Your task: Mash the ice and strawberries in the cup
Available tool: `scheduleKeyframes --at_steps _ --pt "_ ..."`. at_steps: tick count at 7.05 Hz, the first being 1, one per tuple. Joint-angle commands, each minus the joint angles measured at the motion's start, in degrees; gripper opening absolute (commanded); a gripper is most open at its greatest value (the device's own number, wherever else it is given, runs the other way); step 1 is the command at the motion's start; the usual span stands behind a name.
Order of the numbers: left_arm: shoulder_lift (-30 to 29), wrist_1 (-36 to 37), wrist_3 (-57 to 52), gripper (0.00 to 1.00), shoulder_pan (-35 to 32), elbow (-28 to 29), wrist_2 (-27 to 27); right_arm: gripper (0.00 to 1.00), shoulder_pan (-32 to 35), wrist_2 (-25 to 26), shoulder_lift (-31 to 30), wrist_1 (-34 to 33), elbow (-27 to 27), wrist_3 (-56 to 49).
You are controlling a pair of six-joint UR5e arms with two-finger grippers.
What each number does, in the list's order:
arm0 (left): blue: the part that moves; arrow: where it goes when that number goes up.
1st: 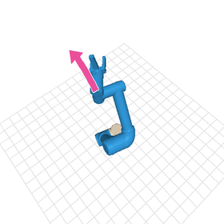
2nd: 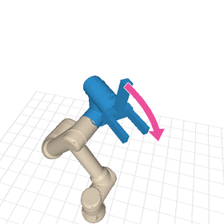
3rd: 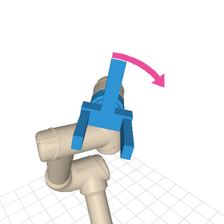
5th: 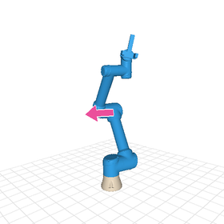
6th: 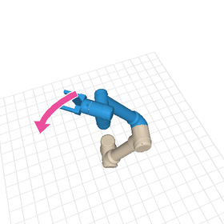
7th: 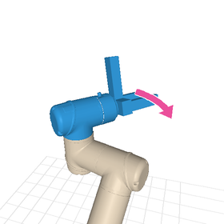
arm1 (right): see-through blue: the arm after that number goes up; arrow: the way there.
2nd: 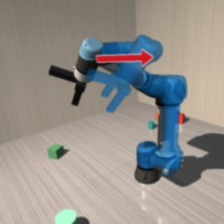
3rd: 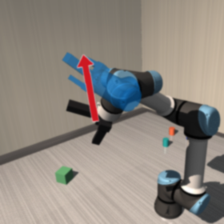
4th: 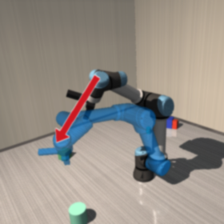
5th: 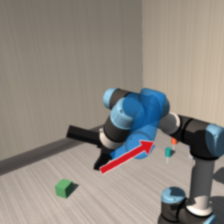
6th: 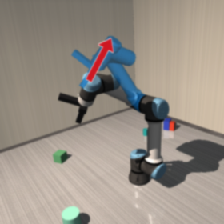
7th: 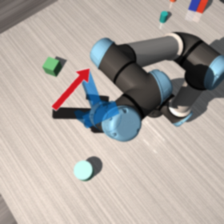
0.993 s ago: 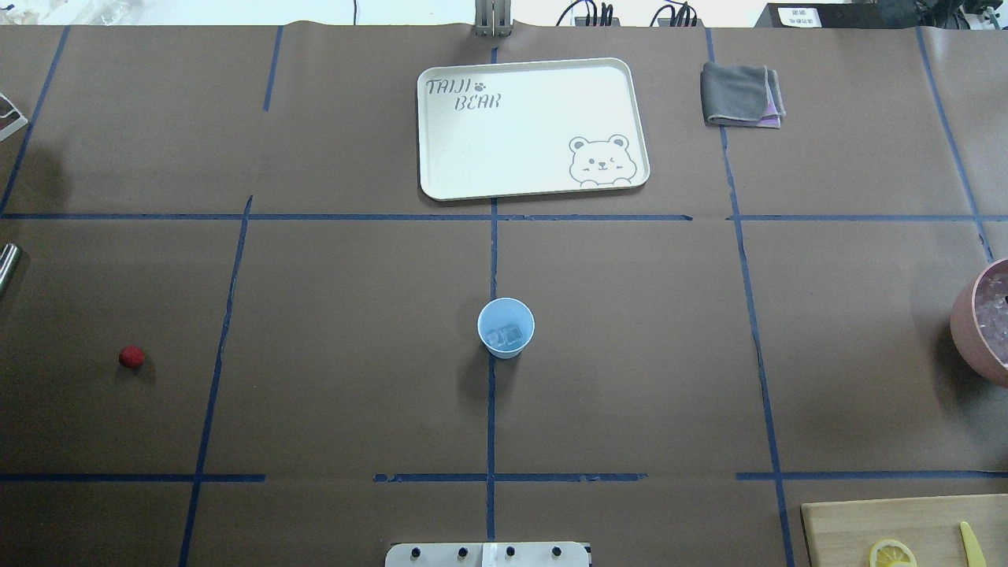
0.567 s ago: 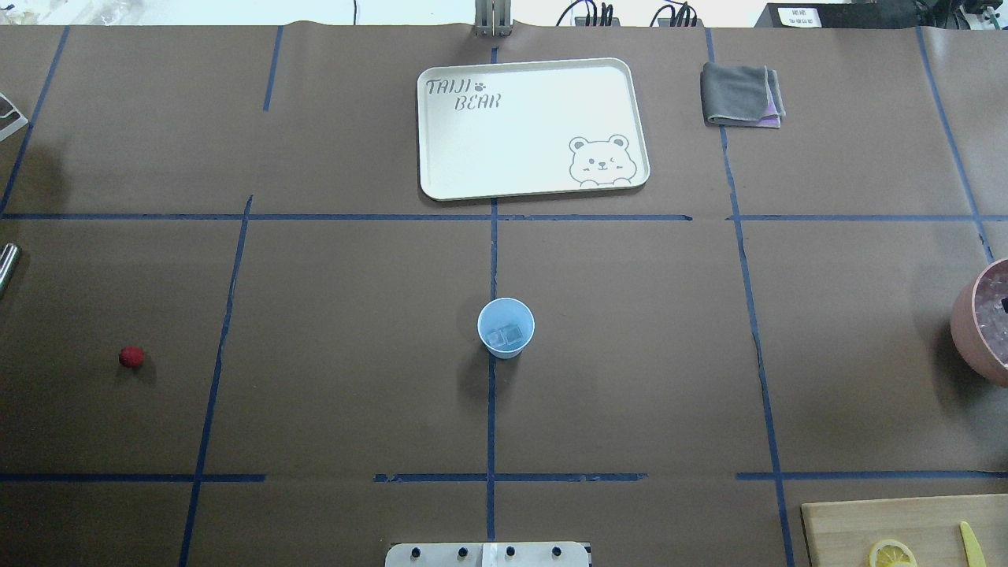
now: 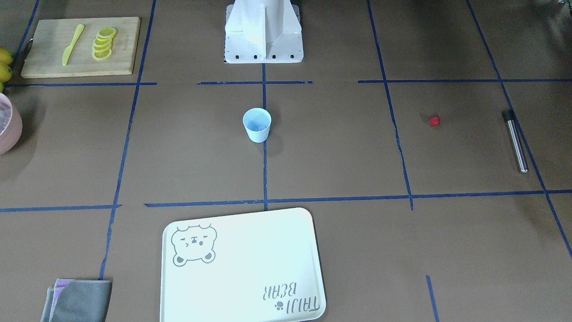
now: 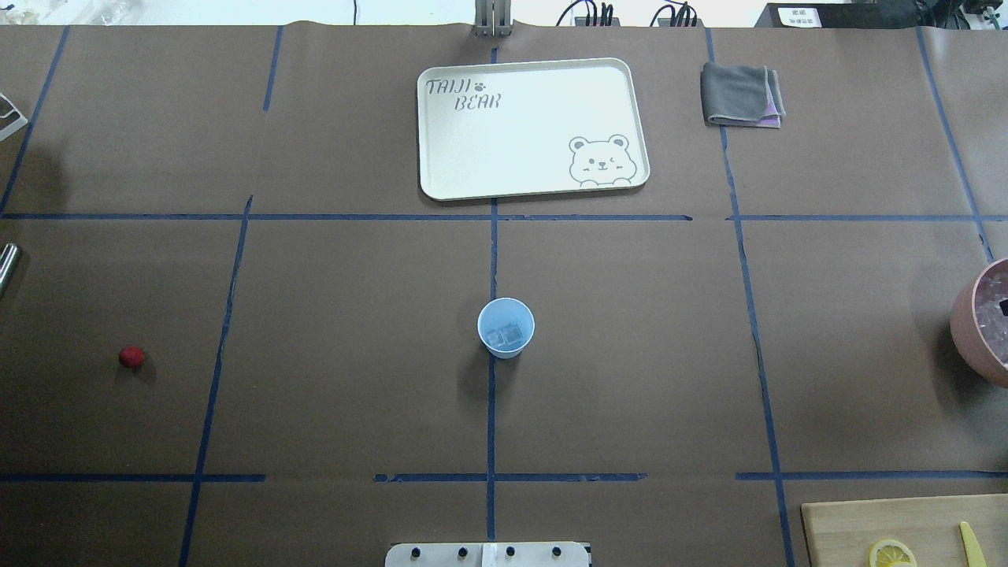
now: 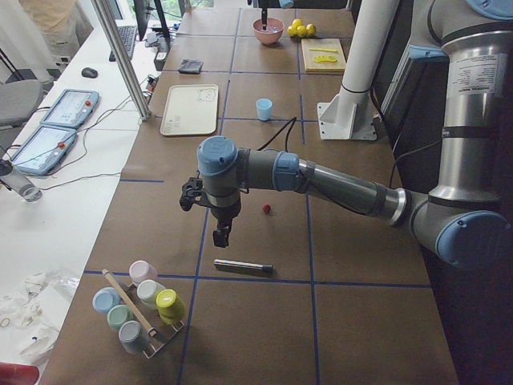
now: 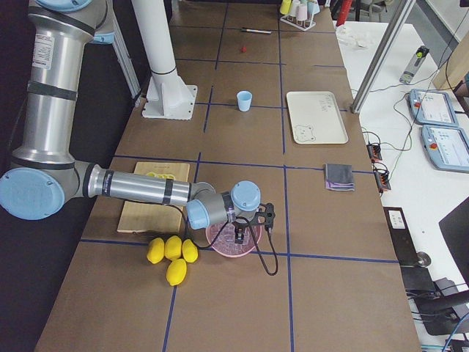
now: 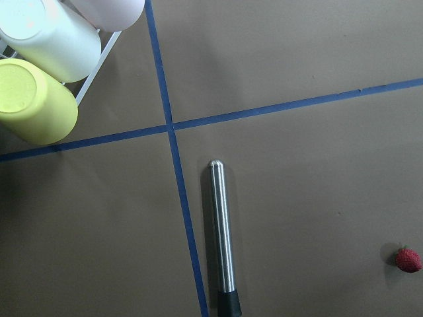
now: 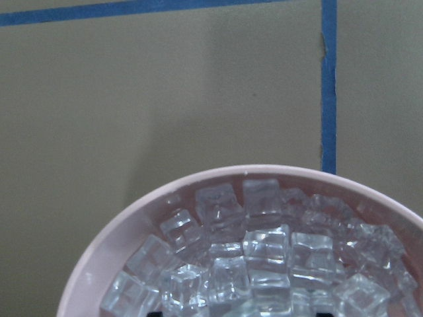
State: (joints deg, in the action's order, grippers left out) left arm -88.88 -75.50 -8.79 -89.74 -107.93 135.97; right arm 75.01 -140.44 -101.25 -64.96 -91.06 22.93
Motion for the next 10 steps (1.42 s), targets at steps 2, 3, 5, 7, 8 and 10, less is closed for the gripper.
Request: scheduleKeyframes --at_steps 2,3,5,7,8,10 --pt "-0.07 0.0 0.0 1.0 0.0 0.0 0.0 0.14 0.05 0.0 -0.09 0.01 0.01 -0.16" --pt "-0.07 0.0 0.0 1.0 0.0 0.0 0.0 0.02 0.05 0.0 -0.17 0.01 0.01 -0.34" --pt "-0.07 0.0 0.0 1.0 0.0 0.0 0.0 0.0 0.14 -0.09 -0.35 0.01 -0.6 -0.43" --pt "-0.07 0.0 0.0 1.0 0.0 -0.09 0.0 0.0 0.75 -0.7 -1.83 -0.25 -3.74 -0.25" --pt "0.02 0.0 0.0 1.0 0.0 -0.35 0.0 0.0 2.06 -0.71 -3.67 -0.43 -8.12 0.1" --pt "0.1 0.17 0.09 1.0 0.0 -1.31 0.0 0.0 1.12 -1.06 -3.34 -0.08 -15.6 16.52"
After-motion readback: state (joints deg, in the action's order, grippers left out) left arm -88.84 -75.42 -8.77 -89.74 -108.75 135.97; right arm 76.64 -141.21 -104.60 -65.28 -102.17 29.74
